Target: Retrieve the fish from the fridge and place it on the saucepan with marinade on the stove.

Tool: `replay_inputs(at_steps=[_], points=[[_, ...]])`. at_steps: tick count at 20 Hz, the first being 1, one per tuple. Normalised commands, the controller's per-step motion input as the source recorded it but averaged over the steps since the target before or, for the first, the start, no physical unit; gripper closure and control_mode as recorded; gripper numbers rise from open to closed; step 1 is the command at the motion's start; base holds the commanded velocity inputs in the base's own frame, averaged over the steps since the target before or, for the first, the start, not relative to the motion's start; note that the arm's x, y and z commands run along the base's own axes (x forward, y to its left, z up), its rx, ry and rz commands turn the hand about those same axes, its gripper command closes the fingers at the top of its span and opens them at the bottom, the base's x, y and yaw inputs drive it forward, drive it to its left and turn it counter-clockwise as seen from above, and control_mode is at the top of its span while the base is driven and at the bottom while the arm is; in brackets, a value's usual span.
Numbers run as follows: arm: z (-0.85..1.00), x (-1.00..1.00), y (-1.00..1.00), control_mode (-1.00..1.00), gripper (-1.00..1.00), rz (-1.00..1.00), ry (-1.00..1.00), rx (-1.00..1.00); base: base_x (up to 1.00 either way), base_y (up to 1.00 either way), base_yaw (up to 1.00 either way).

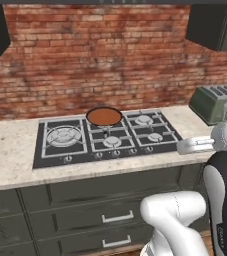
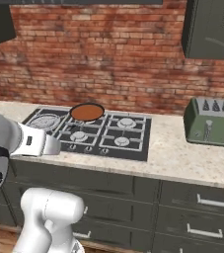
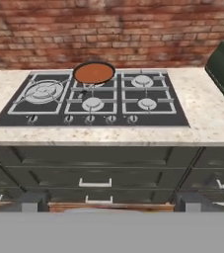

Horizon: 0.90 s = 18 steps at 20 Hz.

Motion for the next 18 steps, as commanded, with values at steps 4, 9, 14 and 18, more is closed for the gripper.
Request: replay_inputs(at_steps=[4, 9, 14, 18], points=[[0.00, 0.00, 0.00, 1.00, -1.00, 0.00, 0.00, 0.00, -0.79, -0.08, 0.00], [0.00, 0.00, 0.00, 1.00, -1.00, 0.00, 0.00, 0.00, -0.62, -0.15, -0.09], [0.00, 0.00, 0.00, 1.00, -1.00, 0.00, 0.00, 0.00, -0.33, -0.19, -0.37], [0.00, 0.00, 0.00, 1.00, -1.00, 0.00, 0.00, 0.00, -0.08, -0.24, -0.51]])
